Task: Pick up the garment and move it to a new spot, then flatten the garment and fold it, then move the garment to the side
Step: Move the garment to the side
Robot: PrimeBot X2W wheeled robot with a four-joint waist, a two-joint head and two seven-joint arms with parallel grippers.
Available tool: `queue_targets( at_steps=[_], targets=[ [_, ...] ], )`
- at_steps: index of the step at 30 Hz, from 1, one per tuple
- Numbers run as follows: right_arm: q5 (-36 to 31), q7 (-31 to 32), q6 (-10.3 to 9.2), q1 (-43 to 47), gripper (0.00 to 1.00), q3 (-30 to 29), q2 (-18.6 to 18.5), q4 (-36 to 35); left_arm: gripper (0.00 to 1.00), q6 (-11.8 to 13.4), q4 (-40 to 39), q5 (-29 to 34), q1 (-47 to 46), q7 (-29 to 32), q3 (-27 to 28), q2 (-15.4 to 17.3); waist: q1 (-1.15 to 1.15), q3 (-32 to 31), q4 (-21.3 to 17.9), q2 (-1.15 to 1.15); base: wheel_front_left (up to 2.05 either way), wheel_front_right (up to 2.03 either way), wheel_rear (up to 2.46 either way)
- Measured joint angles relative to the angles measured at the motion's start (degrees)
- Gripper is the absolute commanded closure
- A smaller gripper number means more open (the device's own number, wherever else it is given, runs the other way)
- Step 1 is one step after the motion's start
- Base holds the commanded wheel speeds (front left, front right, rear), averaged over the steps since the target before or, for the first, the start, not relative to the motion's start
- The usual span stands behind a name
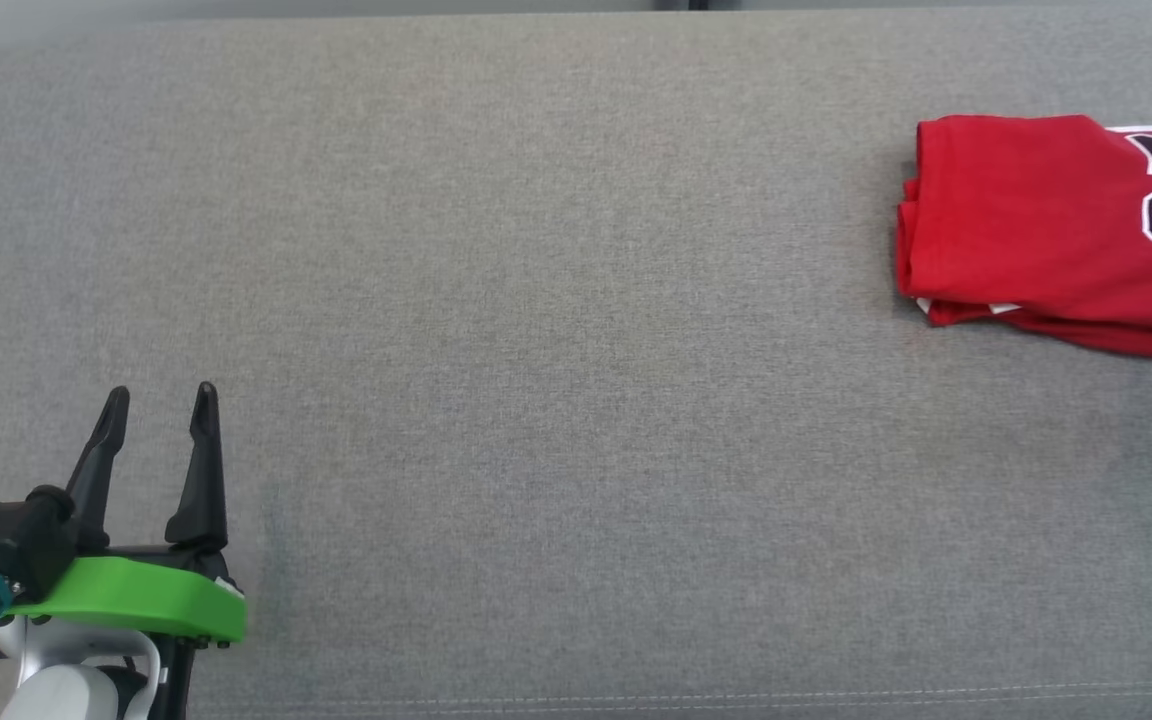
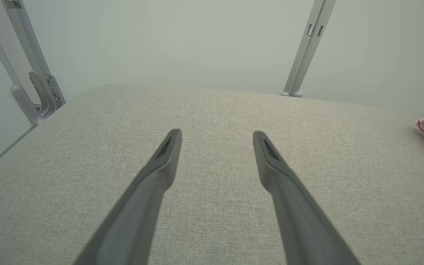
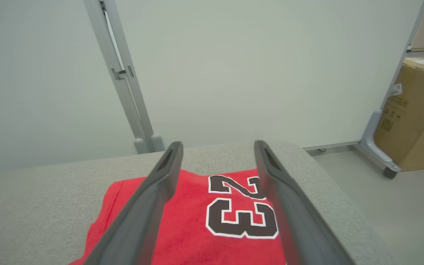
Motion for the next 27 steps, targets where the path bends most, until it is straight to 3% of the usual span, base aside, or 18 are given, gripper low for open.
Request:
queue_targets(
  at_steps=[6,13,22,27],
  targets=[
    [-2.88,-1.99,-0.09,4.18,0.0,4.05,5.28,-3.99,0.0,0.07,2.55,1.37,1.16,-1.16,1.91,-0.01,0.0,-2.27,-1.49,0.0,0.0,0.0,0.0],
    [-7.81,-1.99,-0.51,10.58,0.0,6.47,8.25,-5.13,0.0,0.07,6.24,2.64,2.6,-1.82,1.3,-0.24,0.0,-5.15,-2.49,0.0,0.0,0.0,0.0],
    [-12.1,-1.99,-0.51,15.87,0.0,6.81,11.81,-4.97,0.0,0.07,9.28,3.41,5.87,-2.43,2.33,-0.02,0.0,-7.91,-3.42,0.0,0.0,0.0,0.0],
    [-13.84,-1.99,-0.52,18.21,0.0,3.48,13.46,-4.26,0.0,0.07,9.92,3.91,6.88,-2.68,3.1,0.03,0.0,-8.72,-4.57,0.0,0.0,0.0,0.0]
  ],
)
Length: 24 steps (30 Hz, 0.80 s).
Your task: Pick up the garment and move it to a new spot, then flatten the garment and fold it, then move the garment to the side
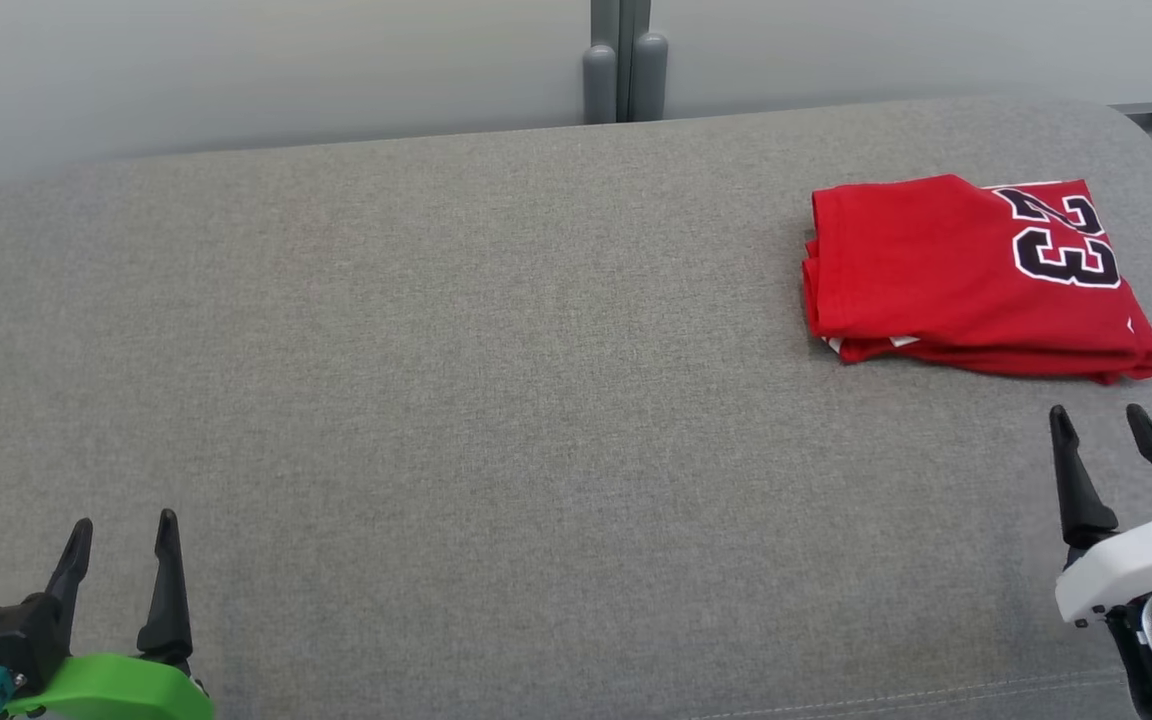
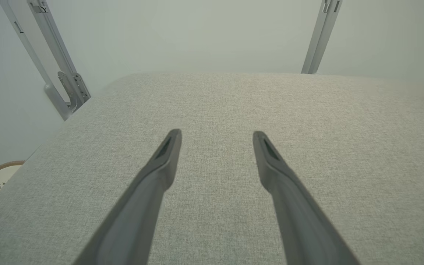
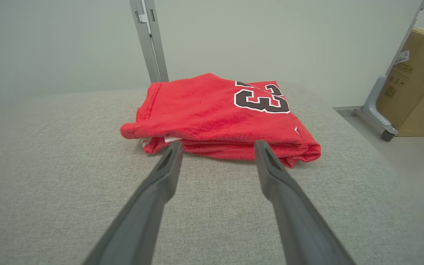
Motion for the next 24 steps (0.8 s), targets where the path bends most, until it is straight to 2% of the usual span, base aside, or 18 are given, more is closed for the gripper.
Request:
queue_targets(
  at_steps=[1,2,9,24],
  targets=[
    [-0.6,0.0,0.0,0.42,0.0,-0.93,0.04,-0.02,0.0,0.0,-0.03,0.13,0.0,-0.25,0.0,0.0,0.0,-0.13,-0.14,0.0,0.0,0.0,0.0],
    [-1.21,0.0,0.0,0.85,1.0,-1.87,0.14,-0.02,1.0,0.0,-0.15,0.16,0.0,-0.25,0.1,-0.05,0.0,-0.2,-0.24,0.0,0.0,0.0,0.0],
    [-1.33,0.1,0.1,3.02,1.0,-0.83,4.46,2.59,1.0,-0.12,2.72,-0.11,0.1,-0.12,-1.1,-3.2,0.0,-0.24,-0.28,0.0,0.0,0.0,0.0],
    [7.71,2.57,1.77,3.05,1.0,-3.35,6.61,2.31,1.0,-1.62,3.03,-9.18,0.09,2.33,0.33,-4.34,0.0,-0.92,-0.07,0.0,0.0,0.0,0.0]
  ],
)
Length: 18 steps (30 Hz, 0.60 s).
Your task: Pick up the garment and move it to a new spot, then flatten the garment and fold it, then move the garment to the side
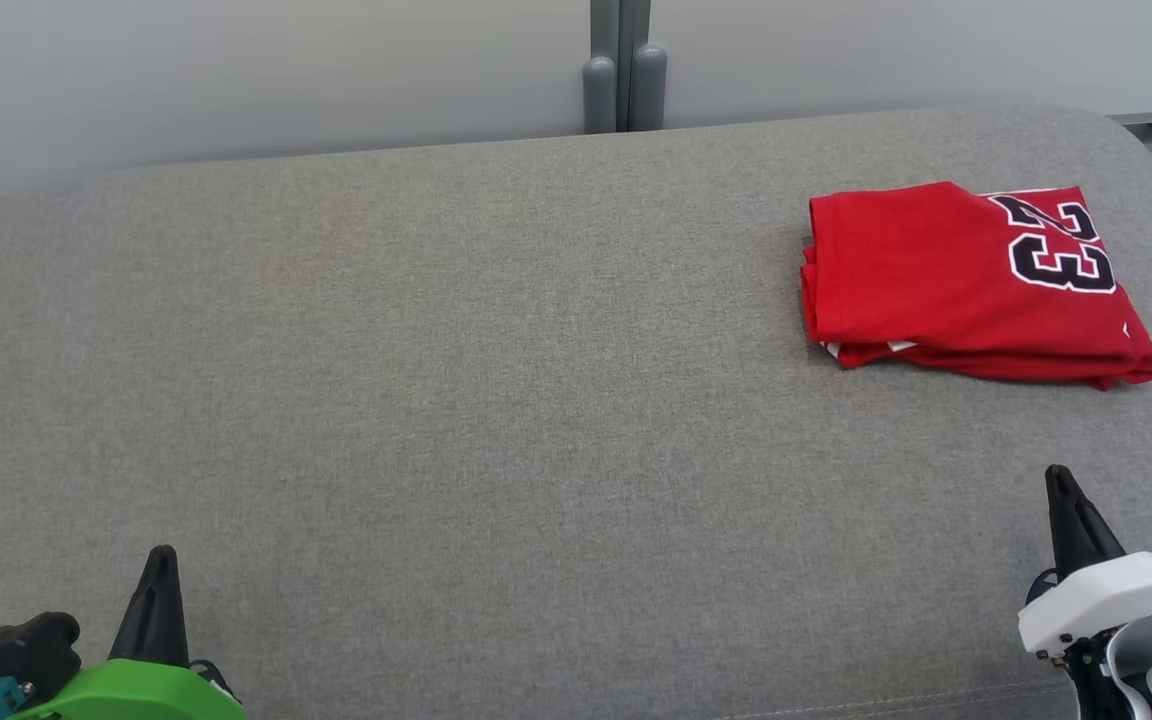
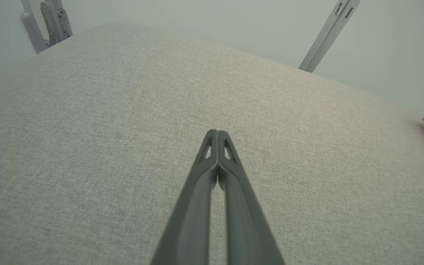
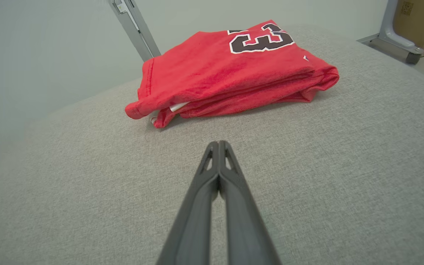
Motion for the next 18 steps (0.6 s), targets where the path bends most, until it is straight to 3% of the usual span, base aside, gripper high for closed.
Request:
queue_targets(
  at_steps=[18],
  targets=[
    [10.71,3.32,2.16,-0.41,1.0,-3.58,2.77,-0.13,1.0,-2.16,0.44,-10.59,-0.2,3.26,2.12,-2.08,0.0,-0.75,0.24,0.0,0.0,0.0,0.0]
  ],
)
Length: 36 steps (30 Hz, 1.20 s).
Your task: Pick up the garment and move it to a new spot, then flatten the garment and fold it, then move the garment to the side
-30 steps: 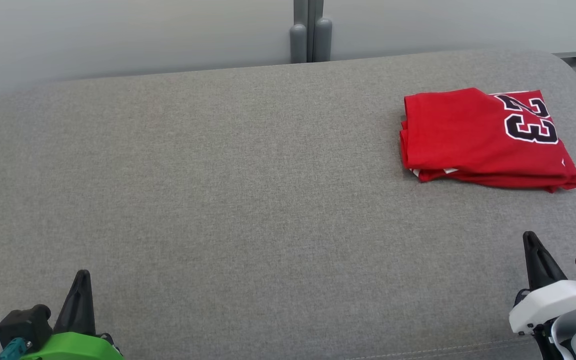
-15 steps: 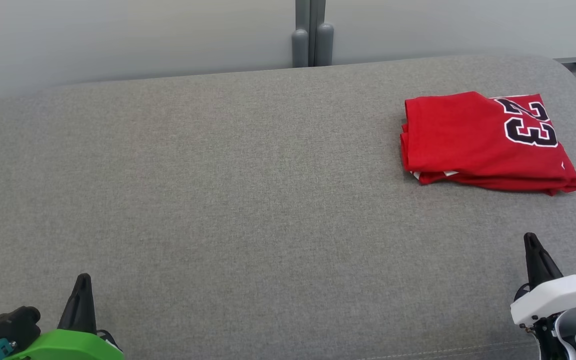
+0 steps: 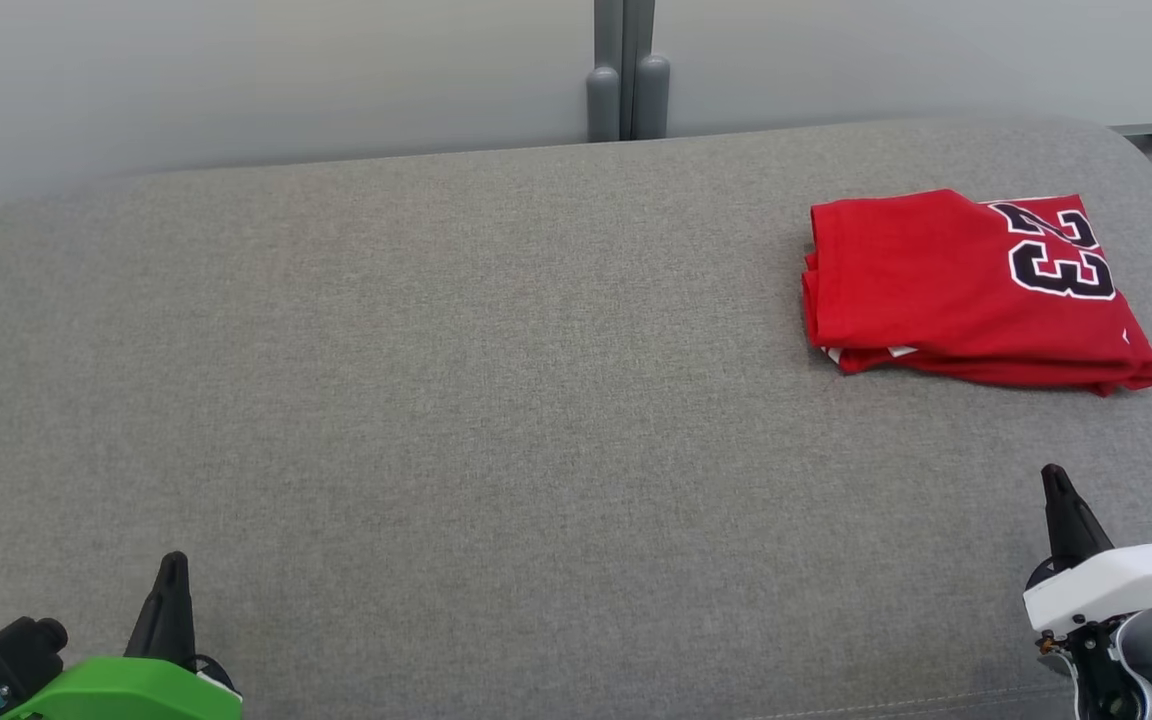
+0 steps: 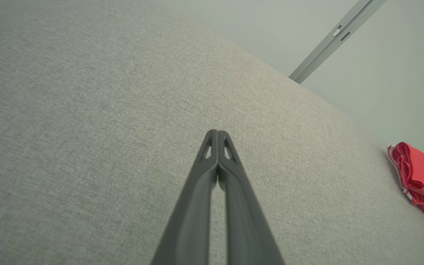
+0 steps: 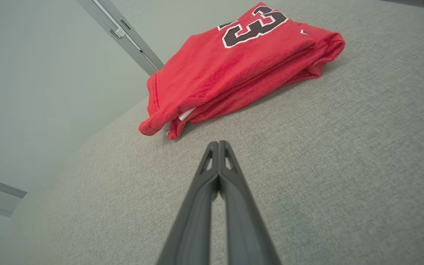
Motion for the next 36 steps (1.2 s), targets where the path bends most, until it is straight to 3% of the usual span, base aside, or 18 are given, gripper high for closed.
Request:
queue_targets(
  at_steps=[36],
  targets=[
    [22.1,6.82,4.75,-2.43,1.0,-7.13,6.05,0.32,1.0,-4.5,2.2,-22.4,-3.66,6.61,4.2,-3.59,0.0,-1.59,0.48,0.0,0.0,0.0,0.0]
  ],
)
